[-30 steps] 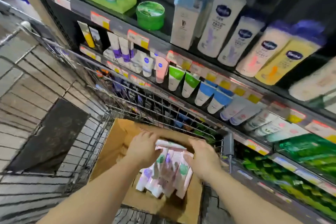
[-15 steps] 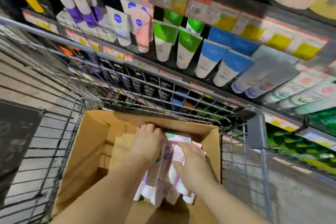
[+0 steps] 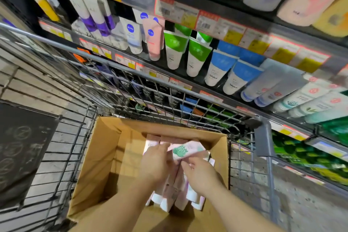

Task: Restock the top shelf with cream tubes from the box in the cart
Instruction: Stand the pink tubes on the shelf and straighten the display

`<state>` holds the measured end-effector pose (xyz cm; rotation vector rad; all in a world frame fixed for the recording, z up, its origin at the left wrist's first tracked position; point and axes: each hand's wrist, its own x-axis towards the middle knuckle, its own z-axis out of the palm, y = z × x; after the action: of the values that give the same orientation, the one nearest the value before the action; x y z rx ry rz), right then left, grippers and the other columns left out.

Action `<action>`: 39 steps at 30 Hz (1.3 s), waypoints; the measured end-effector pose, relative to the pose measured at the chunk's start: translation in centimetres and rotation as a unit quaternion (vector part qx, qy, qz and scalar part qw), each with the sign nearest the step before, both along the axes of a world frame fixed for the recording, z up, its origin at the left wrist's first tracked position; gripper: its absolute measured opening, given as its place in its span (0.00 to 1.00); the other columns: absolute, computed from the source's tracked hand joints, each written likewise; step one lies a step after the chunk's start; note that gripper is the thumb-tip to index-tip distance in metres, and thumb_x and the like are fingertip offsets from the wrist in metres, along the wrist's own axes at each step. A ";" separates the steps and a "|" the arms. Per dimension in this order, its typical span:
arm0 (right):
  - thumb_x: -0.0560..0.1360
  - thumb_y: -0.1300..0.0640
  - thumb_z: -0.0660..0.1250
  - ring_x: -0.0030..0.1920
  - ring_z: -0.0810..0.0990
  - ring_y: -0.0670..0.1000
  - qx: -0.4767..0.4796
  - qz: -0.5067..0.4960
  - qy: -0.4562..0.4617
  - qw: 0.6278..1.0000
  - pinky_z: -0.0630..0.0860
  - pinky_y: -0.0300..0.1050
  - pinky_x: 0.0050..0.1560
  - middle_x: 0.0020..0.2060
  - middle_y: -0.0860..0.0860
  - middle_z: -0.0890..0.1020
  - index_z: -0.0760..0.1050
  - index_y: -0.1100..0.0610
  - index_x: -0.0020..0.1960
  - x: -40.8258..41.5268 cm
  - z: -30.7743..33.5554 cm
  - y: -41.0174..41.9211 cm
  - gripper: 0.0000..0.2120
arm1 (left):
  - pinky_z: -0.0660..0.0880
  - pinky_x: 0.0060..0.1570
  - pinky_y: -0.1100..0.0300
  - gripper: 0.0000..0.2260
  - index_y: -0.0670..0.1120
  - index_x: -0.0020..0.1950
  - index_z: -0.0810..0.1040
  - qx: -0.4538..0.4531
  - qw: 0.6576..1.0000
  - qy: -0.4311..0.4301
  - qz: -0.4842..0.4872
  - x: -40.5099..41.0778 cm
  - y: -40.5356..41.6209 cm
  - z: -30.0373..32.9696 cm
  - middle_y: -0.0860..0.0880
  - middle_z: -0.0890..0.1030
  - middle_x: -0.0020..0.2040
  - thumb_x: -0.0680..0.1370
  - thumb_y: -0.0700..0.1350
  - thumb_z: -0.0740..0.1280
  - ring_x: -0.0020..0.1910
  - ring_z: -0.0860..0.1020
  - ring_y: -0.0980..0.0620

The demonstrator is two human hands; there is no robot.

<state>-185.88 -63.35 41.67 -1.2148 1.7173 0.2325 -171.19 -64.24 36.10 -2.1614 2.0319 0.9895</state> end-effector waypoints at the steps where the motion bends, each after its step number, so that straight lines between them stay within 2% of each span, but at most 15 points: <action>1: 0.80 0.41 0.56 0.51 0.78 0.49 0.018 -0.036 -0.025 0.999 0.71 0.41 0.41 0.48 0.45 0.81 0.77 0.48 0.59 0.2 0.2 0.1 0.17 | 0.77 0.47 0.57 0.17 0.52 0.61 0.76 -0.011 1.000 0.016 0.020 -0.3 1.0 0.6 0.53 0.81 0.51 0.74 0.54 0.67 0.49 0.77 0.52; 3: 0.79 0.38 0.57 0.46 0.79 0.48 0.057 -0.135 -0.089 0.985 0.72 0.39 0.39 0.41 0.45 0.81 0.79 0.51 0.57 0.6 0.3 0.4 0.20 | 0.76 0.47 0.58 0.16 0.51 0.60 0.76 -0.031 0.995 0.063 0.067 -0.9 3.1 2.0 0.55 0.79 0.47 0.74 0.54 0.67 0.46 0.76 0.54; 6: 0.77 0.43 0.65 0.47 0.83 0.50 0.079 -0.260 -0.174 0.947 0.79 0.43 0.42 0.46 0.51 0.85 0.76 0.51 0.59 1.0 0.9 0.6 0.16 | 0.73 0.56 0.61 0.25 0.54 0.69 0.72 -0.022 0.978 0.153 0.137 -1.7 5.3 3.6 0.58 0.77 0.58 0.73 0.56 0.71 0.55 0.75 0.58; 9: 0.76 0.48 0.68 0.47 0.84 0.51 0.027 -0.259 -0.163 0.952 0.83 0.54 0.49 0.48 0.48 0.84 0.76 0.49 0.58 0.4 1.0 0.1 0.12 | 0.70 0.65 0.60 0.34 0.57 0.73 0.67 0.019 0.973 0.173 0.149 -0.6 6.0 3.2 0.59 0.72 0.67 0.69 0.60 0.74 0.64 0.70 0.58; 13: 0.69 0.38 0.67 0.49 0.81 0.54 -0.013 -0.209 -0.089 0.974 0.81 0.58 0.51 0.48 0.47 0.81 0.71 0.42 0.46 -1.4 0.7 -0.3 0.11 | 0.71 0.64 0.56 0.34 0.53 0.74 0.64 0.094 0.977 0.085 0.171 1.5 5.6 1.6 0.51 0.67 0.71 0.71 0.56 0.73 0.66 0.70 0.51; 15: 0.74 0.44 0.67 0.51 0.81 0.55 -0.007 -0.230 -0.118 0.966 0.80 0.60 0.52 0.50 0.49 0.80 0.70 0.44 0.46 -1.8 1.0 -0.2 0.08 | 0.74 0.58 0.56 0.30 0.51 0.71 0.66 0.146 0.969 0.075 0.182 1.3 5.4 0.9 0.49 0.69 0.68 0.72 0.54 0.73 0.63 0.73 0.49; 18: 0.79 0.52 0.65 0.54 0.80 0.56 0.020 -0.261 -0.166 0.951 0.79 0.63 0.53 0.50 0.51 0.80 0.70 0.46 0.48 -2.3 1.2 0.4 0.04 | 0.73 0.38 0.63 0.15 0.50 0.52 0.72 0.177 0.965 0.069 0.182 0.5 5.2 0.5 0.49 0.77 0.50 0.72 0.53 0.73 0.44 0.76 0.53; 20: 0.80 0.54 0.64 0.54 0.80 0.56 0.036 -0.265 -0.182 0.946 0.78 0.63 0.55 0.50 0.51 0.80 0.69 0.46 0.48 -2.6 1.2 1.1 0.05 | 0.68 0.30 0.65 0.11 0.48 0.45 0.73 0.191 0.956 0.081 0.209 0.3 5.3 0.5 0.50 0.78 0.43 0.72 0.51 0.73 0.38 0.75 0.54; 22: 0.80 0.54 0.63 0.53 0.79 0.54 0.046 -0.261 -0.191 0.945 0.78 0.62 0.56 0.50 0.47 0.79 0.69 0.45 0.48 -2.9 1.5 1.4 0.06 | 0.68 0.30 0.65 0.11 0.47 0.46 0.74 0.198 0.943 0.114 0.242 0.4 5.5 1.0 0.49 0.78 0.42 0.71 0.48 0.74 0.39 0.75 0.53; 25: 0.80 0.54 0.64 0.56 0.79 0.54 0.049 -0.258 -0.204 0.943 0.80 0.58 0.55 0.54 0.48 0.79 0.70 0.46 0.52 -3.1 3.2 1.4 0.05 | 0.70 0.32 0.64 0.16 0.45 0.55 0.75 0.198 0.929 0.182 0.255 1.0 5.8 2.9 0.49 0.78 0.43 0.70 0.42 0.75 0.39 0.76 0.53; 28: 0.78 0.56 0.66 0.55 0.80 0.51 0.043 -0.259 -0.220 0.940 0.82 0.53 0.51 0.57 0.49 0.78 0.69 0.50 0.58 -3.1 6.4 0.8 0.11 | 0.76 0.35 0.61 0.19 0.46 0.60 0.73 0.182 0.926 0.222 0.245 1.1 5.1 6.8 0.47 0.80 0.43 0.71 0.42 0.75 0.37 0.78 0.52; 30: 0.76 0.59 0.68 0.52 0.82 0.52 0.029 -0.259 -0.235 0.936 0.83 0.53 0.49 0.56 0.51 0.80 0.70 0.51 0.55 -2.9 9.1 0.2 0.11 | 0.77 0.35 0.60 0.20 0.45 0.61 0.74 0.152 0.929 0.243 0.236 0.8 4.1 9.9 0.47 0.82 0.43 0.71 0.41 0.75 0.35 0.79 0.54; 34: 0.74 0.62 0.70 0.51 0.82 0.51 -0.034 -0.241 -0.251 0.937 0.82 0.51 0.49 0.51 0.50 0.82 0.72 0.50 0.48 -3.1 15.2 -1.0 0.10 | 0.81 0.43 0.57 0.19 0.44 0.58 0.72 0.098 0.934 0.280 0.199 -0.7 1.7 17.3 0.46 0.82 0.48 0.71 0.39 0.75 0.42 0.81 0.53; 37: 0.73 0.61 0.72 0.49 0.83 0.52 -0.084 -0.241 -0.261 0.931 0.82 0.52 0.51 0.51 0.53 0.83 0.75 0.52 0.51 -4.2 19.3 -1.5 0.10 | 0.78 0.32 0.68 0.14 0.47 0.48 0.73 0.057 0.936 0.310 0.156 -2.3 -0.3 22.9 0.49 0.81 0.41 0.72 0.34 0.74 0.33 0.81 0.61; 39: 0.73 0.58 0.72 0.51 0.82 0.52 -0.112 -0.246 -0.258 0.928 0.81 0.53 0.52 0.53 0.52 0.83 0.73 0.50 0.56 -5.4 21.6 -1.5 0.14 | 0.80 0.40 0.60 0.17 0.46 0.52 0.73 0.017 0.943 0.303 0.136 -3.3 -1.3 25.4 0.47 0.82 0.45 0.69 0.39 0.77 0.39 0.82 0.57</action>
<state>-191.25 -64.89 63.30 -0.8553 1.5342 -0.5550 -174.50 -65.57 61.50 -2.3711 1.8977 1.9112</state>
